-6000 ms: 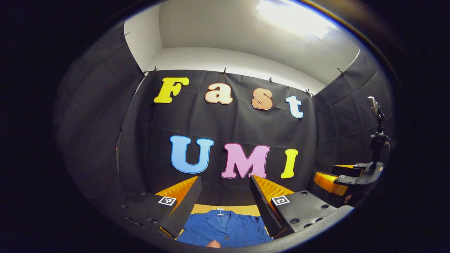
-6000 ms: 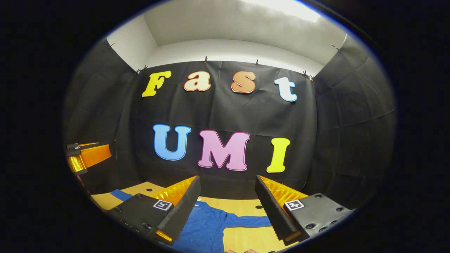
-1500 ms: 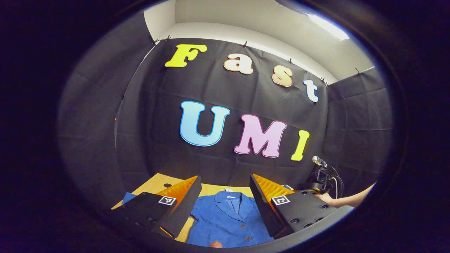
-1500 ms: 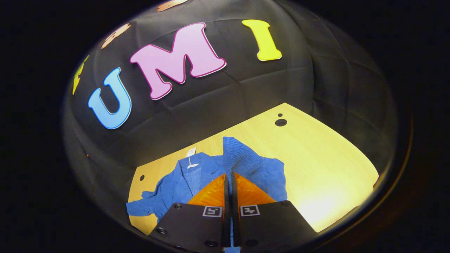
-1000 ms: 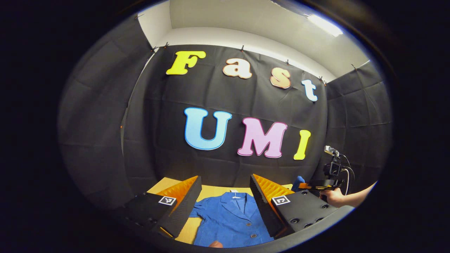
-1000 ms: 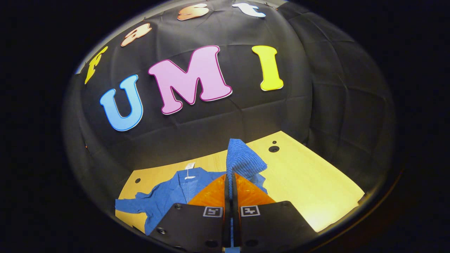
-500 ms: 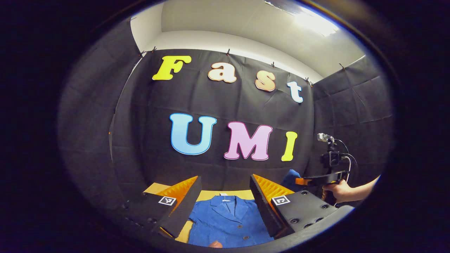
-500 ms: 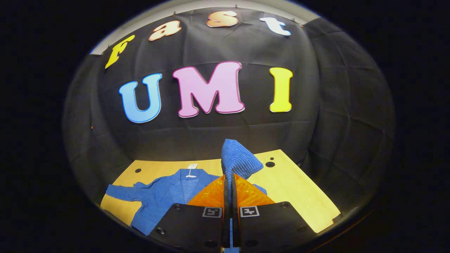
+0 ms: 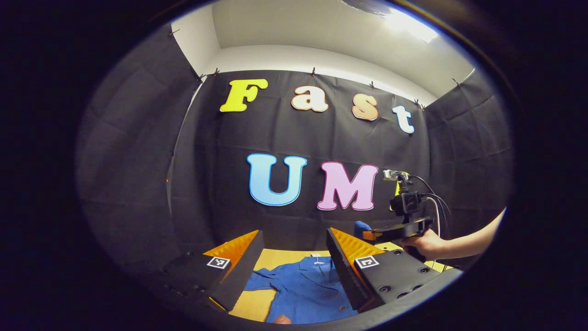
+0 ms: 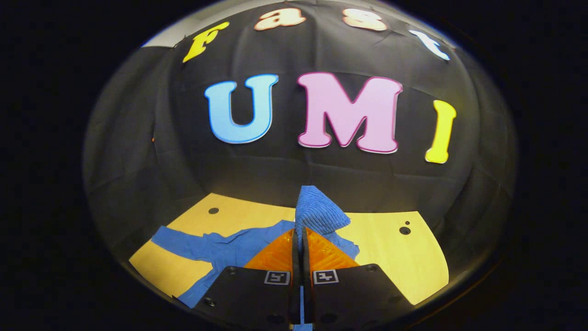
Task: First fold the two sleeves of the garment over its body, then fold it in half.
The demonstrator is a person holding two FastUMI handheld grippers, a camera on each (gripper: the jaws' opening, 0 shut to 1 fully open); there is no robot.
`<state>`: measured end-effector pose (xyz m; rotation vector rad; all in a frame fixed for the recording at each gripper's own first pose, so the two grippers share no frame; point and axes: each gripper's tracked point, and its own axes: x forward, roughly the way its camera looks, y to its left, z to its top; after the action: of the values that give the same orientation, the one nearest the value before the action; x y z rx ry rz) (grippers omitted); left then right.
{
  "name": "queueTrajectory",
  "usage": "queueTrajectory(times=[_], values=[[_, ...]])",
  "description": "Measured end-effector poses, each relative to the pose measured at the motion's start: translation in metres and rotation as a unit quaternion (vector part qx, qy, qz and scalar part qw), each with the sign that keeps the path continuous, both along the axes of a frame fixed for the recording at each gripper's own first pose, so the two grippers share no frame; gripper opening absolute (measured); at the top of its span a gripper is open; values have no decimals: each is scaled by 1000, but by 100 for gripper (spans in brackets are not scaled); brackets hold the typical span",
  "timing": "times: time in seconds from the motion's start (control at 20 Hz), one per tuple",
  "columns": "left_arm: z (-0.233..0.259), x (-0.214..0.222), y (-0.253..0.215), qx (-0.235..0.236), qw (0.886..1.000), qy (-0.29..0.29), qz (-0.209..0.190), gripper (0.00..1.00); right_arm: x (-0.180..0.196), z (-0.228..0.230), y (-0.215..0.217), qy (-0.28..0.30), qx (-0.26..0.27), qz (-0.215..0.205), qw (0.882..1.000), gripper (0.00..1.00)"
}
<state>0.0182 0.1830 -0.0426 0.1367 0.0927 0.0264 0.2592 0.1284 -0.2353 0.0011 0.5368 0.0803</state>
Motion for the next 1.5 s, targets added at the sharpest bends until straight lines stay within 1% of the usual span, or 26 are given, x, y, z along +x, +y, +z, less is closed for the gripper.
queueTrajectory(times=[0.05, 0.1, 0.15, 0.2, 0.3, 0.4, 0.45, 0.5, 0.55, 0.6, 0.65, 0.7, 0.75, 0.85, 0.95, 1.0, 1.05, 1.1, 1.15, 1.2, 1.3, 1.4, 1.5], values=[[0, -2, 5, 1, 1000, 1, 7, 81, 7, -14, 10, 15, -2, 3, 1000, 4], [0, -3, 11, 3, 1000, 2, 14, 81, 15, -27, 19, 27, 0, 5, 1000, 5], [1, -4, 16, 5, 1000, 2, 21, 81, 22, -39, 28, 41, 2, 6, 999, 0], [0, -6, 19, 6, 1000, 3, 27, 81, 27, -48, 37, 54, 4, 6, 999, 4], [-2, -10, 28, 8, 999, 10, 37, 81, 42, -69, 54, 62, -11, 14, 998, 4], [-2, -12, 35, 12, 999, 14, 48, 81, 44, -93, 77, 85, -20, 32, 996, 4], [0, -12, 39, 13, 998, 15, 52, 81, 45, -102, 91, 94, -18, 40, 995, 5], [-3, -13, 41, 12, 998, 17, 56, 81, 43, -107, 107, 101, -6, 54, 993, 6], [-2, -13, 43, 12, 998, 18, 59, 81, 38, -110, 127, 108, 19, 70, 991, 11], [-3, -13, 45, 10, 998, 19, 62, 81, 32, -109, 144, 114, 37, 83, 989, 21], [-3, -12, 47, 8, 998, 19, 63, 81, 30, -105, 152, 105, 33, 90, 990, 40], [-6, -11, 49, 5, 998, 21, 64, 81, 27, -94, 149, 92, 23, 94, 991, 43], [-9, -8, 51, 2, 998, 23, 63, 81, 26, -87, 150, 85, 21, 98, 991, 62], [-17, -3, 61, -7, 997, 30, 71, 81, 22, -64, 137, 57, 21, 86, 994, 98], [-28, 4, 75, -19, 996, 38, 82, 81, 20, -24, 111, 9, 23, 66, 997, 98], [-31, 8, 84, -20, 995, 36, 87, 84, 16, -1, 96, -17, 25, 55, 998, 98], [-36, 13, 94, -16, 995, 34, 93, 81, 9, 22, 76, -38, 25, 43, 998, 93], [-45, 19, 107, -8, 994, 36, 103, 81, -1, 45, 58, -59, 28, 30, 997, 98], [-54, 25, 119, 2, 993, 38, 112, 81, -12, 66, 40, -77, 31, 15, 996, 98], [-63, 32, 131, 11, 992, 40, 120, 81, -25, 81, 20, -88, 32, -2, 996, 98], [-87, 49, 158, 25, 989, 51, 137, 82, -57, 100, -21, -93, 37, -42, 994, 97], [-113, 68, 186, 13, 986, 65, 153, 81, -90, 111, -54, -91, 45, -76, 992, 97], [-139, 89, 217, -2, 982, 78, 173, 81, -116, 127, -82, -104, 38, -106, 988, 96]])
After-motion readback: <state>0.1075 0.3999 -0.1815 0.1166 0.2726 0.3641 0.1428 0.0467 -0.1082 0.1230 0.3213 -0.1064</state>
